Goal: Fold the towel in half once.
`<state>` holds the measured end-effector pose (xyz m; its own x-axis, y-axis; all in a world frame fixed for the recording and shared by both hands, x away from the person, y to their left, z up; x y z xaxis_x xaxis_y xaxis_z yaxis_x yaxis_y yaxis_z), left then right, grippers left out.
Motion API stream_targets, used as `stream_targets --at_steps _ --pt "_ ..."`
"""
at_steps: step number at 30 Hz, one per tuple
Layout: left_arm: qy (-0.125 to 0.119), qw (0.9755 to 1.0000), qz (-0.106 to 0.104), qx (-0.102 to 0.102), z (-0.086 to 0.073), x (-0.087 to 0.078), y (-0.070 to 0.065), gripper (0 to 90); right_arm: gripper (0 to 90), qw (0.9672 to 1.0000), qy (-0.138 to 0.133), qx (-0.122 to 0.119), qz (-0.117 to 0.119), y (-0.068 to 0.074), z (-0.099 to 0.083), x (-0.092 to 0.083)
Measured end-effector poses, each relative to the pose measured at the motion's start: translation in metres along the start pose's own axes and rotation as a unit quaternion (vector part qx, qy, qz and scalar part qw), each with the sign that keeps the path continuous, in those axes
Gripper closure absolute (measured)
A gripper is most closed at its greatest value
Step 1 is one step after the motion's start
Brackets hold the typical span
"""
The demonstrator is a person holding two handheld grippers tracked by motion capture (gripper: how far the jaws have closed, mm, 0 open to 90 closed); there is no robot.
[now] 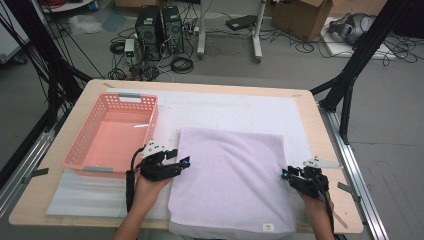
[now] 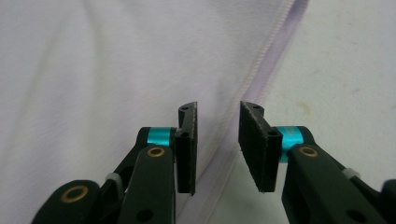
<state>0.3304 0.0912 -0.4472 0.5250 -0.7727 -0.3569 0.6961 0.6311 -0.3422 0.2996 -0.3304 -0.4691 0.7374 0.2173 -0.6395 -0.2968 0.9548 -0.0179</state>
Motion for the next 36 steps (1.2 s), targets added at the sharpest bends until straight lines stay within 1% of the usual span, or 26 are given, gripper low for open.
stream_targets --at_steps 2,3,4,5,6,7,8,9,10,11,12,13,14,16,17,19,21,22,25,27,29,30,31,32,33,36 --pt "-0.002 1.0000 0.002 -0.003 0.004 0.006 0.006 39.6 75.1 1.0000 0.005 -0.004 0.001 -0.002 0.004 0.011" --pt "-0.002 1.0000 0.005 -0.003 0.005 0.008 0.008 39.6 78.9 1.0000 0.003 -0.004 0.005 -0.002 0.006 0.015" --pt "-0.005 1.0000 0.006 -0.003 0.005 0.011 0.010 39.6 85.6 0.9999 0.004 -0.007 0.011 -0.001 0.008 0.017" --pt "0.000 1.0000 0.008 -0.006 0.006 0.013 0.012 39.6 87.8 0.9998 0.004 -0.016 0.012 -0.002 0.009 0.019" --pt "0.002 0.9999 0.011 -0.005 0.007 0.015 0.014 39.6 88.3 0.9997 0.008 -0.025 0.002 -0.003 0.011 0.019" --pt "0.004 0.9999 0.012 -0.011 0.009 0.018 0.016 39.6 88.5 0.9996 0.010 -0.025 -0.008 -0.004 0.012 0.019" --pt "0.005 0.9998 0.010 -0.015 0.011 0.020 0.018 39.6 88.6 0.9992 0.011 -0.026 -0.028 -0.010 0.012 0.017" --pt "0.005 0.9998 0.012 -0.017 0.012 0.021 0.020 39.6 88.6 0.9995 0.010 -0.016 -0.026 -0.015 0.012 0.016" --pt "0.004 0.9997 0.015 -0.020 0.014 0.024 0.021 39.5 88.6 0.9997 0.014 0.000 -0.018 -0.019 0.011 0.016" --pt "0.005 0.9996 0.018 -0.021 0.015 0.026 0.023 39.0 87.8 0.9998 0.017 0.004 -0.010 -0.020 0.010 0.016" --pt "0.007 0.9994 0.024 -0.026 0.016 0.029 0.025 38.6 86.2 0.9999 0.014 0.000 -0.002 -0.020 0.011 0.017" --pt "0.010 0.9992 0.027 -0.029 0.016 0.032 0.028 37.9 75.6 0.9999 0.008 -0.001 0.006 -0.020 0.012 0.017" --pt "0.011 0.9990 0.028 -0.033 0.015 0.035 0.030 37.9 65.7 0.9999 0.000 0.005 0.009 -0.020 0.014 0.017" --pt "0.014 0.9983 0.041 -0.039 0.013 0.040 0.035 37.7 61.8 0.9993 -0.017 0.030 0.013 -0.024 0.020 0.017" --pt "0.018 0.9978 0.050 -0.040 0.011 0.041 0.037 37.6 59.7 0.9991 -0.019 0.038 0.007 -0.026 0.022 0.018" --pt "0.023 0.9968 0.060 -0.048 0.009 0.044 0.042 37.2 58.7 0.9990 -0.016 0.042 -0.001 -0.029 0.028 0.024" --pt "0.032 0.9953 0.065 -0.065 0.007 0.046 0.047 37.0 57.1 0.9992 -0.003 0.039 0.000 -0.030 0.031 0.033" --pt "0.044 0.9947 0.064 -0.067 0.007 0.048 0.048 37.2 56.7 0.9993 0.005 0.037 0.001 -0.029 0.032 0.037" --pt "0.061 0.9947 0.062 -0.055 0.009 0.053 0.048 36.7 54.2 0.9994 0.021 0.026 0.004 -0.023 0.033 0.047" --pt "0.064 0.9948 0.063 -0.047 0.010 0.055 0.048 36.7 54.8 0.9996 0.022 0.015 -0.007 -0.020 0.034 0.049" --pt "0.074 0.9945 0.070 -0.026 0.009 0.055 0.046 37.6 57.7 0.9995 0.024 -0.002 -0.020 -0.018 0.034 0.049" --pt "0.079 0.9939 0.075 -0.017 0.009 0.056 0.045 37.9 61.0 0.9994 0.024 -0.009 -0.023 -0.017 0.034 0.049" --pt "0.084 0.9929 0.084 -0.005 0.008 0.057 0.043 38.3 70.2 0.9995 0.023 -0.012 -0.020 -0.016 0.035 0.048" --pt "0.092 0.9910 0.096 0.011 0.008 0.058 0.042 39.6 76.8 0.9996 0.026 -0.010 -0.004 -0.014 0.034 0.048" --pt "0.097 0.9892 0.107 0.023 0.007 0.058 0.041 43.4 80.2 0.9996 0.024 -0.015 -0.005 -0.012 0.035 0.049" --pt "0.094 0.9892 0.112 0.015 0.008 0.055 0.044 54.4 84.0 0.9996 0.027 -0.007 0.000 -0.010 0.035 0.049"
Point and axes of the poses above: each handheld gripper's, and its own axes: x roughly forward along the jaws, z roughly out of its top, y roughly to its left, the point moved 4 cm from there along x, roughly forward along the jaws, and after that the axes turned 11 degrees about -z, right-handed, at the moved point
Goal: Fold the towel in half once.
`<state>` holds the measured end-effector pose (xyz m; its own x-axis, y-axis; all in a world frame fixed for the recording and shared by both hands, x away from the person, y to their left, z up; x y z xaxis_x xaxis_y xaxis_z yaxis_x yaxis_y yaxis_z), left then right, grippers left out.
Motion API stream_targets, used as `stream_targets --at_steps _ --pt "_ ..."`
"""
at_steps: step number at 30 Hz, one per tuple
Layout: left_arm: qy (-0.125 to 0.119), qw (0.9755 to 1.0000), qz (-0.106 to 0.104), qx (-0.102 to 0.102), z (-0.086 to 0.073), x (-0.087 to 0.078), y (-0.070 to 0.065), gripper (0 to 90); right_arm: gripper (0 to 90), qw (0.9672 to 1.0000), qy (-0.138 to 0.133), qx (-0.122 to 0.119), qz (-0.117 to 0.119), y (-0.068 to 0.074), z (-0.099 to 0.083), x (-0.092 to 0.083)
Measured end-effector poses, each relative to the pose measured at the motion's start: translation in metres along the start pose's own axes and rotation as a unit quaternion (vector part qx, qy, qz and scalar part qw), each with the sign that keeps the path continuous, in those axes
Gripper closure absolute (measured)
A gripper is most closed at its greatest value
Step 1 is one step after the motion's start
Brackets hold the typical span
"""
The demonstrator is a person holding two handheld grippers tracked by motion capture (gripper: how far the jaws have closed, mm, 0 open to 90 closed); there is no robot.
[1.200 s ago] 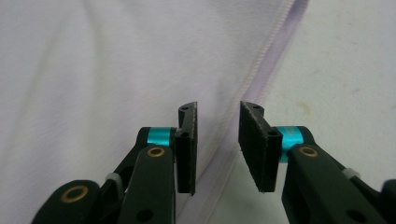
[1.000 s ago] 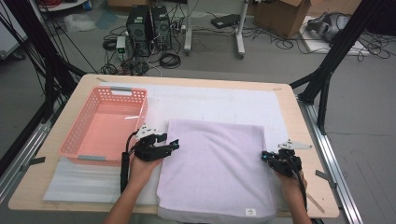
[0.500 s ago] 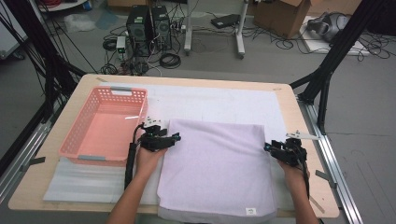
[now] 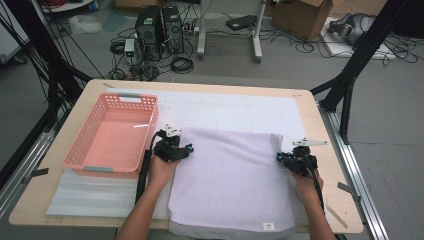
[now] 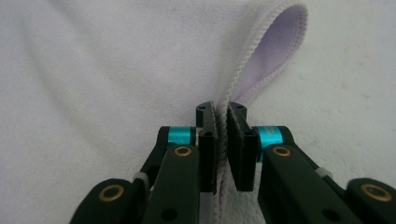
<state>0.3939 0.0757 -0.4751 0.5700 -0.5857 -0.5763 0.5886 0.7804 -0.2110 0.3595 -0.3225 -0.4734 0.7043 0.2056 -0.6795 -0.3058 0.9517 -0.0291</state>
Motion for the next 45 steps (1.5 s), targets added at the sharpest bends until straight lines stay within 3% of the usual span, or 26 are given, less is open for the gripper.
stream_targets --at_steps 3,5,6,8,11,14,21,24,29,35,37,40,45 --pt "-0.006 0.9999 0.000 -0.014 0.000 -0.002 0.004 66.9 85.1 0.9998 -0.004 0.015 0.010 -0.002 -0.002 0.000" --pt "-0.008 0.9993 -0.027 -0.026 -0.001 -0.002 0.004 79.5 85.5 0.9999 -0.010 0.012 0.008 -0.001 -0.003 0.000" --pt "-0.009 0.9994 -0.022 -0.027 0.000 -0.001 0.004 84.8 85.6 0.9998 -0.012 0.012 0.007 -0.001 -0.003 0.000" --pt "-0.008 0.9994 -0.015 -0.030 0.000 -0.001 0.002 85.5 85.8 0.9998 -0.016 0.012 0.006 -0.001 -0.003 0.000" --pt "-0.018 0.9981 -0.025 -0.053 -0.001 -0.002 0.004 86.1 86.1 0.9996 -0.018 0.017 0.011 -0.002 -0.003 -0.001" --pt "-0.026 0.9976 -0.029 -0.057 0.001 -0.003 0.003 86.3 86.3 0.9994 -0.024 0.021 0.011 -0.003 -0.003 -0.001" --pt "-0.082 0.9943 -0.037 -0.056 0.019 -0.012 0.001 86.5 86.6 0.9981 -0.054 0.029 0.010 -0.009 0.006 -0.004" --pt "-0.097 0.9927 -0.036 -0.063 0.032 -0.013 0.004 86.5 86.6 0.9973 -0.070 0.020 0.002 -0.011 0.018 -0.007" --pt "-0.122 0.9896 -0.031 -0.069 0.055 -0.012 0.014 86.4 86.6 0.9956 -0.090 0.025 -0.005 -0.019 0.050 -0.008" --pt "-0.153 0.9841 -0.029 -0.086 0.082 -0.006 0.031 86.3 86.5 0.9937 -0.108 0.025 -0.019 -0.029 0.088 0.007" --pt "-0.151 0.9848 -0.026 -0.083 0.089 -0.002 0.037 86.3 86.5 0.9930 -0.112 0.024 -0.027 -0.032 0.098 0.014" --pt "-0.153 0.9839 -0.025 -0.089 0.096 0.004 0.046 86.2 86.5 0.9928 -0.112 0.023 -0.035 -0.035 0.109 0.027" --pt "-0.148 0.9843 -0.021 -0.093 0.097 0.015 0.055 86.1 86.1 0.9934 -0.102 0.027 -0.046 -0.036 0.120 0.042"
Point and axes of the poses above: each handheld gripper's, and its own axes: x roughly forward along the jaws, z roughly out of its top, y roughly to its left, the point moved 4 cm from there along x, roughly forward along the jaws, and after that the axes turned 11 degrees about -z, right-handed, at the moved point
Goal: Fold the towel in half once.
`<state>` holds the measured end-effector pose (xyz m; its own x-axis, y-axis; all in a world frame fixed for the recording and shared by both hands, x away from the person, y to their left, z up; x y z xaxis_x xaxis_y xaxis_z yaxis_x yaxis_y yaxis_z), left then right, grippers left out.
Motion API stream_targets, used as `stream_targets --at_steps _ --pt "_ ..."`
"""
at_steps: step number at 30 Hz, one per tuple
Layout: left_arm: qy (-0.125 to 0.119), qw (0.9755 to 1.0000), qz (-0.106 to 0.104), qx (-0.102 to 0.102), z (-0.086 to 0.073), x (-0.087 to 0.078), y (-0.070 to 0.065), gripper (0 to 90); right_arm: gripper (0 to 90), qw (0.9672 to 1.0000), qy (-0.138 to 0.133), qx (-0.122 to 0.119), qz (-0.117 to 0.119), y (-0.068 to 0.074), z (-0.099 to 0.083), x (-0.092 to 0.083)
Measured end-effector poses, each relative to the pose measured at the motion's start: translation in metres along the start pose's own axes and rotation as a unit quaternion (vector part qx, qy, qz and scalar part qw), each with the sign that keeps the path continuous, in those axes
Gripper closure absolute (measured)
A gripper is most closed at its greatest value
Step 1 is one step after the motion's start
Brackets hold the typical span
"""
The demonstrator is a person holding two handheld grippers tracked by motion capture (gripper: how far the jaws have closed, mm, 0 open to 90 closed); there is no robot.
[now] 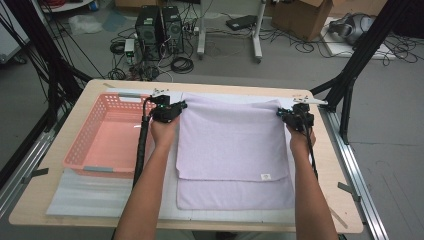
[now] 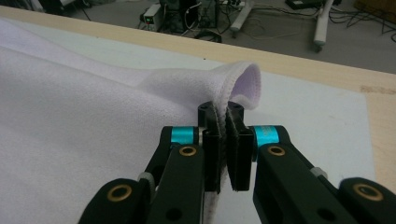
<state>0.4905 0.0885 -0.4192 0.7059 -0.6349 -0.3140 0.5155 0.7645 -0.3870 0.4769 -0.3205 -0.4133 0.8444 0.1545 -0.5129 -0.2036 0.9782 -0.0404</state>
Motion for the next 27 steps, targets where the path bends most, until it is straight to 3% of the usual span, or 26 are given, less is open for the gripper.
stream_targets --at_steps 2,4,6,9,12,15,22,24,27 --pt "0.013 0.9999 -0.008 0.006 -0.005 0.004 0.000 80.9 80.4 1.0000 0.006 0.000 -0.006 0.001 -0.001 0.005" --pt "0.026 0.9995 -0.017 -0.006 -0.010 0.006 -0.001 55.7 63.6 0.9996 0.024 0.009 -0.013 0.000 -0.005 0.008" --pt "0.030 0.9994 -0.019 -0.005 -0.014 0.004 -0.004 47.5 62.3 0.9992 0.033 0.020 -0.007 -0.003 -0.009 0.006" --pt "0.031 0.9993 -0.023 -0.005 -0.019 0.000 -0.009 43.5 62.1 0.9993 0.032 0.021 0.001 -0.006 -0.014 -0.002" --pt "0.051 0.9981 -0.036 0.003 -0.023 -0.003 -0.017 39.1 61.8 0.9994 0.030 0.018 0.007 -0.007 -0.017 -0.013" --pt "0.036 0.9982 -0.043 0.020 -0.024 -0.009 -0.026 40.5 61.8 0.9994 0.029 0.011 0.017 -0.007 -0.021 -0.023" --pt "0.029 0.9973 -0.058 0.035 -0.030 -0.026 -0.044 39.5 61.8 0.9991 0.027 -0.005 0.033 -0.005 -0.032 -0.045" --pt "0.037 0.9965 -0.061 0.045 -0.034 -0.030 -0.049 39.5 58.8 0.9981 0.043 -0.007 0.044 -0.003 -0.036 -0.050" --pt "0.033 0.9962 -0.065 0.047 -0.042 -0.039 -0.054 39.8 59.2 0.9979 0.034 -0.022 0.050 0.004 -0.041 -0.060"
Point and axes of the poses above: each handheld gripper's, and its own axes: x roughly forward along the jaws, z roughly out of its top, y roughly to its left, the point moved 4 cm from there along x, roughly forward along the jaws, and after that the axes turned 11 degrees about -z, right-handed, at the moved point
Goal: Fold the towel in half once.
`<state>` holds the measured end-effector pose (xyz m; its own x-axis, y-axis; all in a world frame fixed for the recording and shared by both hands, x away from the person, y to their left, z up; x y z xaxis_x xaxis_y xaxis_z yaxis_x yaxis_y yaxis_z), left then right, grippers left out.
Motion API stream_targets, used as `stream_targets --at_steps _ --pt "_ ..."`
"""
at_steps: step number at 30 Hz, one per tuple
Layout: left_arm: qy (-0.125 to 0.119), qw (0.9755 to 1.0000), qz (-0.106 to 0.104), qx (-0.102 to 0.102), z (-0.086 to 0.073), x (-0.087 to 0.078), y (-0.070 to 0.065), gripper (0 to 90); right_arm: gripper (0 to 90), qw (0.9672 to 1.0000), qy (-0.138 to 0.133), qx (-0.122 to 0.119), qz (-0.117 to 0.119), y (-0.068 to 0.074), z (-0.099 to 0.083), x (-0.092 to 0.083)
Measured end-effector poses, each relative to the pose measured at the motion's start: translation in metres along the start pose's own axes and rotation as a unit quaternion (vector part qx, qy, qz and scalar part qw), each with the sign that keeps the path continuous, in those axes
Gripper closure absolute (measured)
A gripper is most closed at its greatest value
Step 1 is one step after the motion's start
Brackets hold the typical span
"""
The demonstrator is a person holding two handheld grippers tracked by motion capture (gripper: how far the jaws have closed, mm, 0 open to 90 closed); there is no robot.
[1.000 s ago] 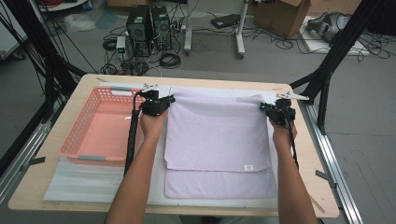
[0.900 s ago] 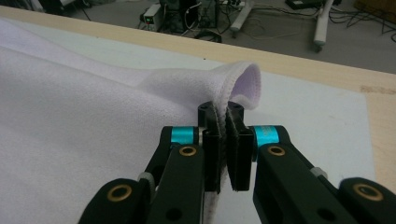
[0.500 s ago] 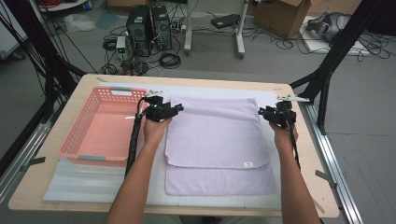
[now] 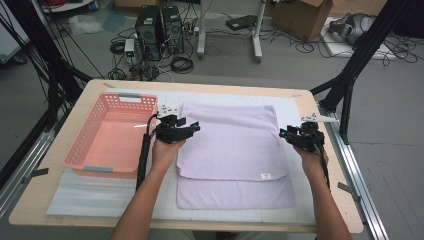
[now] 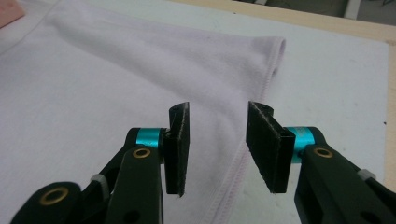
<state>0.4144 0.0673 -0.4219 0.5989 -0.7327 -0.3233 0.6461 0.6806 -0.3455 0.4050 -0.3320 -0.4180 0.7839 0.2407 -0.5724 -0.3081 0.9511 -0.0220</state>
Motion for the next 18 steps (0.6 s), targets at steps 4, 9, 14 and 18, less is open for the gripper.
stream_targets --at_steps 4,9,14,18 --pt "-0.005 0.9998 -0.001 0.017 -0.010 -0.012 -0.010 41.3 59.1 0.9999 0.003 -0.005 0.014 0.007 -0.011 -0.009" --pt "0.002 0.9995 -0.009 0.029 -0.021 -0.021 -0.020 42.2 59.2 0.9996 -0.004 -0.011 0.026 0.014 -0.022 -0.021" --pt "0.016 0.9992 -0.013 0.035 -0.036 -0.029 -0.027 43.4 59.3 0.9993 -0.004 -0.022 0.029 0.022 -0.037 -0.030" --pt "0.025 0.9988 -0.015 0.038 -0.046 -0.036 -0.030 44.2 59.2 0.9992 -0.007 -0.014 0.036 0.026 -0.050 -0.036"
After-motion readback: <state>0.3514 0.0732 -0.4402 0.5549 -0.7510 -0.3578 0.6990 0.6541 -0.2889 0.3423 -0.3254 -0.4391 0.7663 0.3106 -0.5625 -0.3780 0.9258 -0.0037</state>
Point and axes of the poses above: each handheld gripper's, and its own axes: x roughly forward along the jaws, z roughly out of its top, y roughly to its left, the point moved 4 cm from there along x, roughly forward along the jaws, and after that the axes turned 11 degrees about -z, right-handed, at the moved point
